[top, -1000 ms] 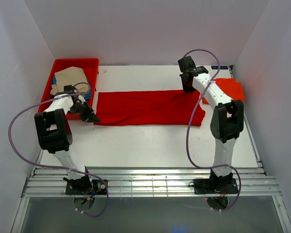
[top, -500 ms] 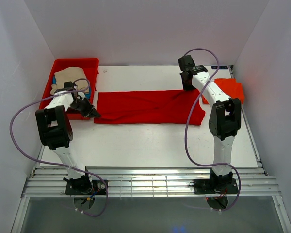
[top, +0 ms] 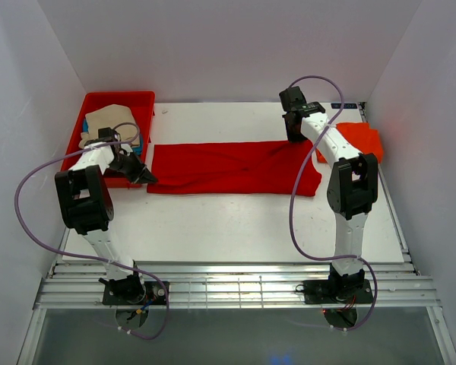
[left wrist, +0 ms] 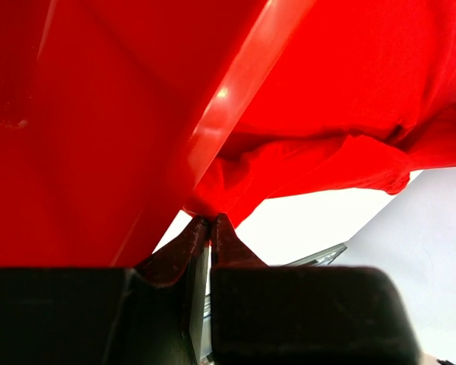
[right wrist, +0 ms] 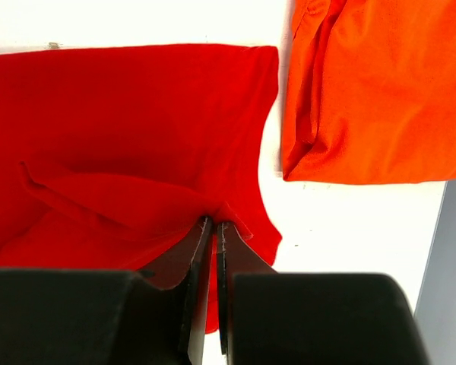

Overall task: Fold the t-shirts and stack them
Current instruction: Fold the tshirt

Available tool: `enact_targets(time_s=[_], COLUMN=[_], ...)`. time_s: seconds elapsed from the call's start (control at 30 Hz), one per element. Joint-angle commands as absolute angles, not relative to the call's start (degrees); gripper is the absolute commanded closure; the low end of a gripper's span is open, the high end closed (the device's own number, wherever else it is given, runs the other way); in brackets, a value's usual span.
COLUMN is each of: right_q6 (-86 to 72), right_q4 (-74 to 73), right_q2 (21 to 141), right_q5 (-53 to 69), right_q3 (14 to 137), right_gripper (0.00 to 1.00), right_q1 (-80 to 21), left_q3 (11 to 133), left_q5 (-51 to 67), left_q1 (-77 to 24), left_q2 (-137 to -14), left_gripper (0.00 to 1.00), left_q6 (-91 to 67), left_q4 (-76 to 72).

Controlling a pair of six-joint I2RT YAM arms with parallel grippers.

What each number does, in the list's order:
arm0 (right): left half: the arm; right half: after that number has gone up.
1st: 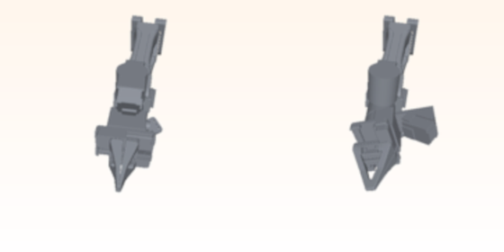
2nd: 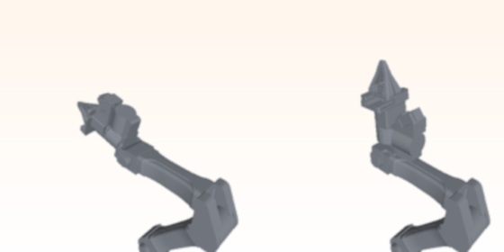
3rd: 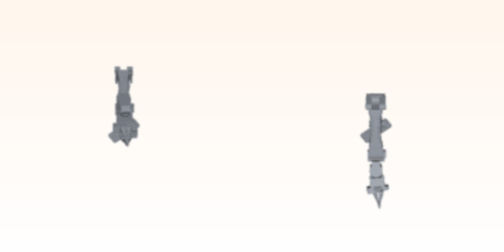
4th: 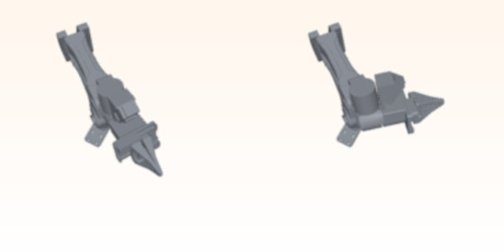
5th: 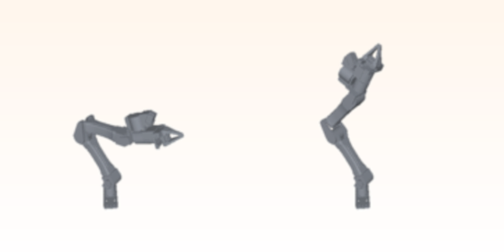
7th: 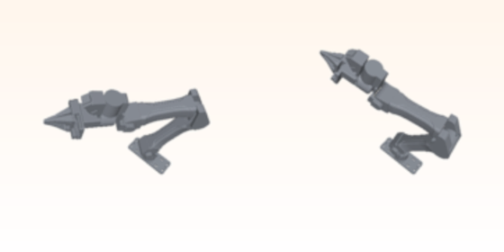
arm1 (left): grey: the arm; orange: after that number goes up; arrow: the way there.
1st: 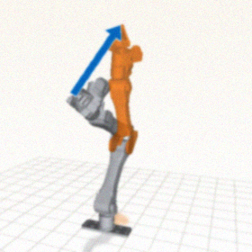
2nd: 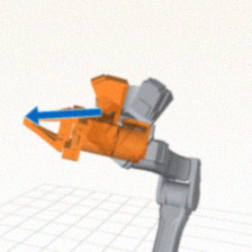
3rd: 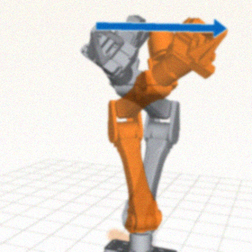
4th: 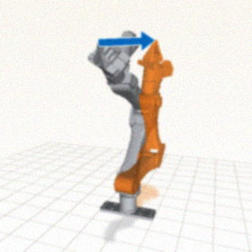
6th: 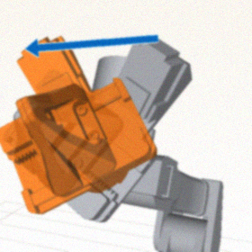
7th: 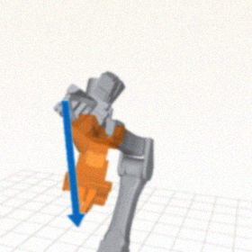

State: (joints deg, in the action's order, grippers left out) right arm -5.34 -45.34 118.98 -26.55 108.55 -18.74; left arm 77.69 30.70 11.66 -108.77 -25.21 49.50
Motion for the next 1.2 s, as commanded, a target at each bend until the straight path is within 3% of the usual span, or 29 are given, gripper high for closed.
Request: enact_targets(time_s=[0.0,0.67,0.77,0.83,0.97,1.1,1.13,1.17], right_q6=[-4.75,-4.57,-4.57,-4.57,-3.52,-2.81,-2.90,-2.90], right_q4=[-45.26,-44.91,-43.95,-42.29,-40.61,-41.04,-40.96,-41.04], right_q2=[118.13,119.18,119.79,119.97,120.58,121.82,121.82,121.64], right_q5=[-28.30,-28.12,-28.39,-29.26,-31.37,-31.90,-32.43,-32.95], right_q3=[110.21,110.30,110.22,110.04,112.05,114.52,114.43,114.17], right_gripper=[0.92,0.92,0.92,0.92,0.92,0.74,0.65,0.64], right_q1=[-18.28,-17.84,-17.84,-17.84,-17.67,-17.23,-17.23,-17.31], left_q3=[77.70,77.08,77.69,78.83,83.84,89.11,89.90,90.70], left_q5=[29.09,31.11,29.54,28.66,24.79,19.70,18.03,17.23], left_q1=[13.27,14.50,14.41,14.41,14.41,14.41,14.41,14.41], left_q2=[-108.02,-110.74,-111.79,-112.15,-111.27,-108.81,-108.20,-106.80], left_gripper=[0.85,0.85,0.81,0.70,0.62,0.56,0.56,0.56], left_q6=[-25.49,-25.66,-26.36,-26.80,-27.77,-29.00,-29.26,-29.53], left_q4=[48.08,46.14,45.62,44.65,43.86,44.47,44.99,45.26])
